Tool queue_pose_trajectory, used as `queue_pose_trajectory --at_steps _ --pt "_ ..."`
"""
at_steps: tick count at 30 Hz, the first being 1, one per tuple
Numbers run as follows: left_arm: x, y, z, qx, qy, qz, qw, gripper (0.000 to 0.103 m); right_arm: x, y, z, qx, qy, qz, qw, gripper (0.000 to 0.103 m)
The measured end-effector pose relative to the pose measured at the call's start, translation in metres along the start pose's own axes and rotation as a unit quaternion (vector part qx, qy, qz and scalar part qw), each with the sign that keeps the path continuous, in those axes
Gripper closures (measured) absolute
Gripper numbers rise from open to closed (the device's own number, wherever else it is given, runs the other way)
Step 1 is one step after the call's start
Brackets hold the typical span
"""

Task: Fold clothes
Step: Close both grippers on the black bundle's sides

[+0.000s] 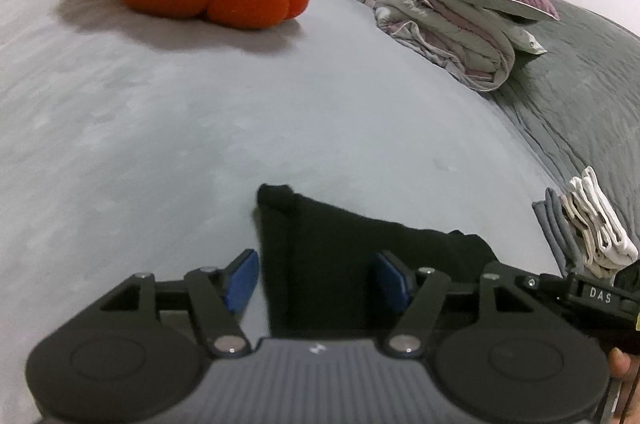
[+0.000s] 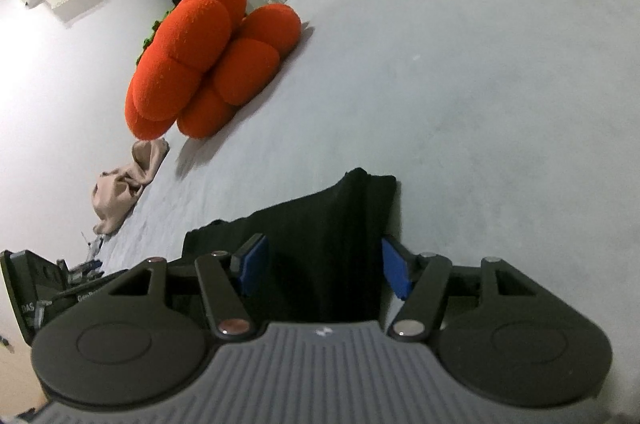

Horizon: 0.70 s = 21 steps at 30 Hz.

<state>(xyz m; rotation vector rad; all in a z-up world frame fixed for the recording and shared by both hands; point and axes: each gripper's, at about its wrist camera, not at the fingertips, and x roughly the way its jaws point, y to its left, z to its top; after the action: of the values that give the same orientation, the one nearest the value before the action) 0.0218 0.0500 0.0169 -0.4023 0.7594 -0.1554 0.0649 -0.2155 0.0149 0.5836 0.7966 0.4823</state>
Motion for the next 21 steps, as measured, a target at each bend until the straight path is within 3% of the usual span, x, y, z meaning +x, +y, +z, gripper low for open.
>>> queue_pose_trajectory --at_steps 2,6,10,21 --pt "0.003 -0.004 -0.001 0.013 -0.001 0.002 0.9999 0.037 0.0 0.002 0.0 0.002 -0.003 0.0 1.0 0.037" --pt "0.004 -0.011 -0.002 0.03 -0.005 0.012 0.9995 0.047 0.0 0.001 0.0 0.005 -0.007 0.0 1.0 0.038" --pt "0.003 -0.015 -0.003 0.04 -0.008 0.022 0.9989 0.059 0.0 0.003 -0.002 0.007 -0.012 -0.005 1.0 0.049" --pt "0.003 -0.023 -0.005 0.063 -0.008 0.047 0.9969 0.062 0.003 0.002 -0.003 0.005 -0.017 -0.007 1.0 0.052"
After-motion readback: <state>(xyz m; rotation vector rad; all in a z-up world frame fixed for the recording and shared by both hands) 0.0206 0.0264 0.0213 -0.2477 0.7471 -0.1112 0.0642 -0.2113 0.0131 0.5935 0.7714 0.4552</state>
